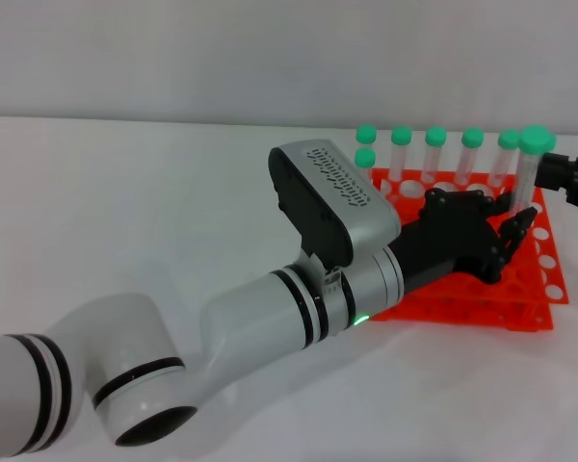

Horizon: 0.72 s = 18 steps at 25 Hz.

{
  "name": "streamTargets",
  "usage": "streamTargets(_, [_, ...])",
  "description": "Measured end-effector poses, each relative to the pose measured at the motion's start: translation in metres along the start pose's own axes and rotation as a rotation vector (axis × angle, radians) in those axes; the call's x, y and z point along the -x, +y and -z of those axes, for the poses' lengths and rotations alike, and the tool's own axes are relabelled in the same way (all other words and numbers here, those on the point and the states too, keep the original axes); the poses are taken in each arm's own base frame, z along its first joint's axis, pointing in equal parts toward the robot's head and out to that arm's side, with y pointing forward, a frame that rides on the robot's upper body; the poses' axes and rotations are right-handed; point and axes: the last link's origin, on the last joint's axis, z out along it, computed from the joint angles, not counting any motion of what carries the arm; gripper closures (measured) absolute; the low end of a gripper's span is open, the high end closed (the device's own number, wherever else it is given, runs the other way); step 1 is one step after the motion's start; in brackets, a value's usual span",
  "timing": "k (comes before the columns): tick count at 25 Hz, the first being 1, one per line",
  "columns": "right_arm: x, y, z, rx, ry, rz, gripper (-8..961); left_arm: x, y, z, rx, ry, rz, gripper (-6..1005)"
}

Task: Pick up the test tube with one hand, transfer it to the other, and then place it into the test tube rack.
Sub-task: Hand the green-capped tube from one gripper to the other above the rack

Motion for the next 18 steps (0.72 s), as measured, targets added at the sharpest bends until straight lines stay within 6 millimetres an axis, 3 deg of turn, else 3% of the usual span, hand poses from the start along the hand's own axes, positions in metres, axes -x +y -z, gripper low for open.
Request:
streamTargets(13, [-0.01, -0.003, 0.023, -0.087, -0.032, 0.038, 805, -0.002, -0.006, 0.002, -0.024, 0.018, 0.012, 818])
streamTargets(18, [-0.008, 0.001, 0.021, -0.055, -0.037, 0.047, 633, -0.002, -0.008, 0.002, -0.029, 0.014, 0.009, 818])
